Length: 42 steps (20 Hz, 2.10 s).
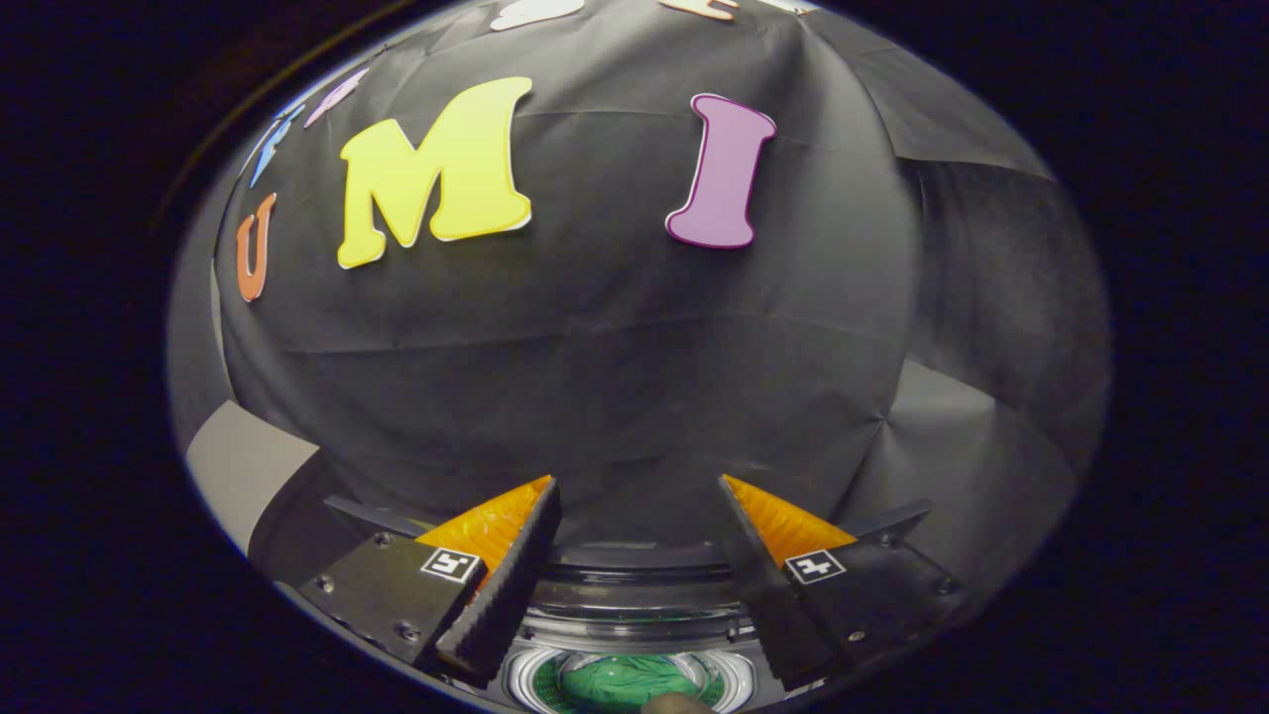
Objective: Put the clothes into the washing machine and then close the washing machine lid.
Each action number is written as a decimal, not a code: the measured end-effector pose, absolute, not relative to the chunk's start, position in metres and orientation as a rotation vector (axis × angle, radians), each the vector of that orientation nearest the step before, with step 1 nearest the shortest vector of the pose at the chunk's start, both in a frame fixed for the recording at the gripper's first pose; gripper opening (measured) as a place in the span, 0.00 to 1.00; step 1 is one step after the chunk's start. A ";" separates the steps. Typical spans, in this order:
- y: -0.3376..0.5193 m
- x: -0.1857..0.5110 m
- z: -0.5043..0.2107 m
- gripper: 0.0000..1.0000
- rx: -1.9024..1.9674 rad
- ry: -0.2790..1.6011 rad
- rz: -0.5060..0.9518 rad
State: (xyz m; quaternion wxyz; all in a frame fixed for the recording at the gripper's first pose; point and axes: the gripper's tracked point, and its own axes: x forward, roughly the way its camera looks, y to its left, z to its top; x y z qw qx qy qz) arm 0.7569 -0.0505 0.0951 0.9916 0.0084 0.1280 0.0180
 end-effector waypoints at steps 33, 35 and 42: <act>-0.055 0.672 0.075 0.97 0.018 0.074 -0.008; -0.056 0.670 0.073 0.97 0.019 0.076 -0.011; -0.058 0.665 0.068 0.97 0.017 0.083 -0.032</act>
